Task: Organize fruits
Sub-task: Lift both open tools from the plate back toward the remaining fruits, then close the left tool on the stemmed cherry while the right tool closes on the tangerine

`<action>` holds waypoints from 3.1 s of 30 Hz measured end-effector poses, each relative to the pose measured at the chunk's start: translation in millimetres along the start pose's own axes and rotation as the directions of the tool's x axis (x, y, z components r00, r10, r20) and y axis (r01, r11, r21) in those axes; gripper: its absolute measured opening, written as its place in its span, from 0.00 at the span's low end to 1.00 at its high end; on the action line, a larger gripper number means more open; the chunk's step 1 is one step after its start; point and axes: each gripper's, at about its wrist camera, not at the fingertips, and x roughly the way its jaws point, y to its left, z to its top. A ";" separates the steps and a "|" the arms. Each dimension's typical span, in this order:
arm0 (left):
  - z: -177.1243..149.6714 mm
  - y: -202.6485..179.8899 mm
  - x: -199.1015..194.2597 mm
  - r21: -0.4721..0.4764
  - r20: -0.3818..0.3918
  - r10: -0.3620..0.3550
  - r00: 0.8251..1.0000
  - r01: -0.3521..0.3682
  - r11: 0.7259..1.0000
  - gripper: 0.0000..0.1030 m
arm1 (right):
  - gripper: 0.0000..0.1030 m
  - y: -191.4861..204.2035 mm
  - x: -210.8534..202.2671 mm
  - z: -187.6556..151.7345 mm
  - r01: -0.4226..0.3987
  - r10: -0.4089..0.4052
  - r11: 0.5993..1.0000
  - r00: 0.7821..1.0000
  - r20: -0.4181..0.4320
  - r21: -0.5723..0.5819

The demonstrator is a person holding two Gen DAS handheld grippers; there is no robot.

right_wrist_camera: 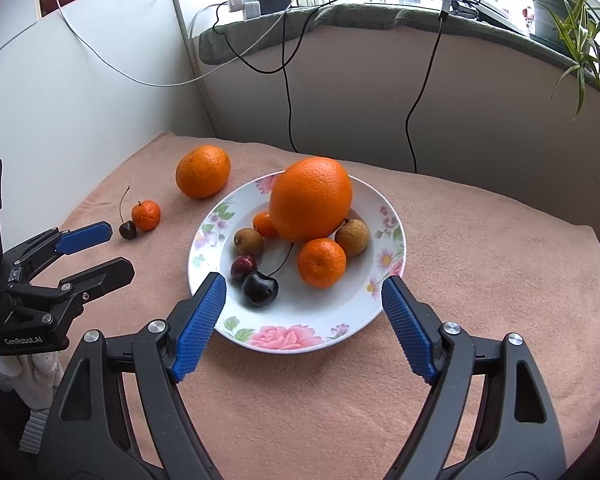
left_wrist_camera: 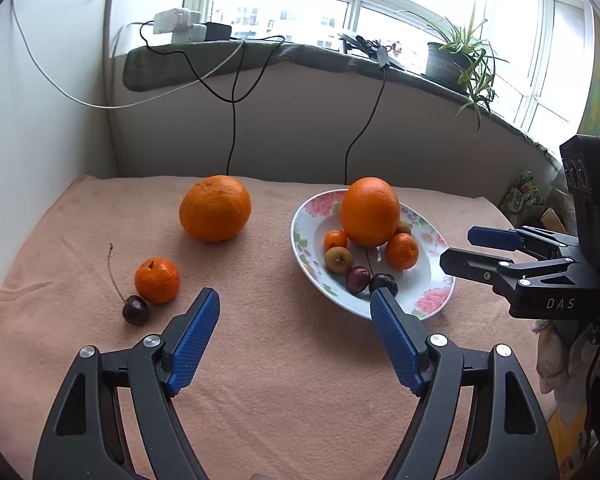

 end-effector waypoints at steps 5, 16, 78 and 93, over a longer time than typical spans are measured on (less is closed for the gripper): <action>-4.3 24.2 -12.0 -0.032 0.016 0.039 0.999 -0.039 0.999 0.76 | 0.80 22.6 0.4 7.7 -0.030 0.031 0.998 0.999 0.014 -0.048; -25.1 84.6 -27.4 -0.127 0.000 0.127 0.992 -0.126 0.984 0.76 | 0.80 76.5 19.3 23.1 -0.114 0.116 0.982 0.993 0.001 -0.150; -15.3 130.2 53.3 -0.165 -0.142 -0.007 0.990 -0.016 0.986 0.21 | 0.43 153.6 185.0 58.1 -0.384 0.415 0.909 0.874 -0.254 0.163; -15.2 131.4 41.7 -0.161 -0.117 -0.004 0.993 -0.015 0.987 0.21 | 0.42 147.6 179.8 53.0 -0.389 0.424 0.904 0.873 -0.242 0.178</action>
